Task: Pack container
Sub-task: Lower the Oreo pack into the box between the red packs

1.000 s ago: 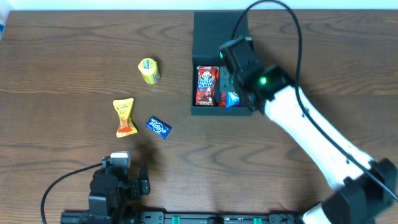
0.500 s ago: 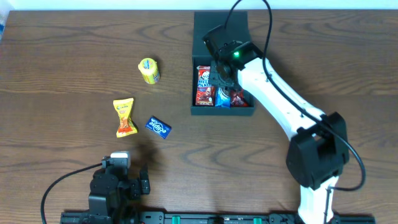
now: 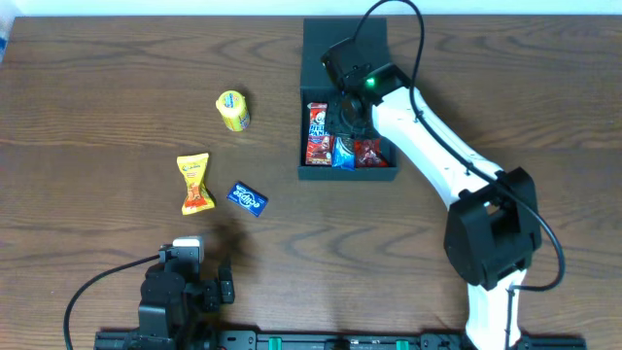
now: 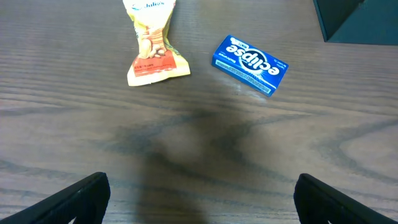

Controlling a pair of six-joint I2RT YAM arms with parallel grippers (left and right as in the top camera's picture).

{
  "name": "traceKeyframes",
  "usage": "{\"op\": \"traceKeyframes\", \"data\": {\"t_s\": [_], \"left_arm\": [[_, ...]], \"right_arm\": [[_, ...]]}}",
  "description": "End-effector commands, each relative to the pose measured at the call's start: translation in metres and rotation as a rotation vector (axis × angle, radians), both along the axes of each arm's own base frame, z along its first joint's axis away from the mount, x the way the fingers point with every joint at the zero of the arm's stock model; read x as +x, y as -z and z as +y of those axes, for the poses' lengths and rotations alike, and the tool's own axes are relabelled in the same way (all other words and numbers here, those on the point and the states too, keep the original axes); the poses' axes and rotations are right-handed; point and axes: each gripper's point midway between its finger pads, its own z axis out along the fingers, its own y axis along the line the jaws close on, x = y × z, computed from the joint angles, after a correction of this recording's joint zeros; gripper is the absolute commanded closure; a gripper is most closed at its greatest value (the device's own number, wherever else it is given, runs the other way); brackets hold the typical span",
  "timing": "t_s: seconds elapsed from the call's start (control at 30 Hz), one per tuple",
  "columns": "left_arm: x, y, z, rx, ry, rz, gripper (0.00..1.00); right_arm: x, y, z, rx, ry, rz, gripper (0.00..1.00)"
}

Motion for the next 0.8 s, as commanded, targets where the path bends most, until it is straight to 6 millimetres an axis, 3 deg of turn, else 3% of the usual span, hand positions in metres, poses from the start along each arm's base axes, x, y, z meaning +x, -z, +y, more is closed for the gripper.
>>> {"op": "traceKeyframes", "data": {"t_s": [0.0,0.4,0.53,0.77], "left_arm": [[-0.006,0.017,0.001,0.017,0.006,0.054,0.05],[-0.006,0.017,0.001,0.017,0.006,0.054,0.05],[-0.006,0.017,0.001,0.017,0.006,0.054,0.05],[-0.006,0.017,0.001,0.017,0.006,0.054,0.05]], "right_arm": [[-0.002,0.012,0.01,0.012,-0.06,0.034,0.99],[-0.005,0.029,0.006,-0.034,-0.153,0.061,0.98],[-0.001,0.043,0.005,-0.043,-0.157,0.074,0.98],[0.011,0.044,-0.003,-0.032,-0.13,0.053,0.98]]}}
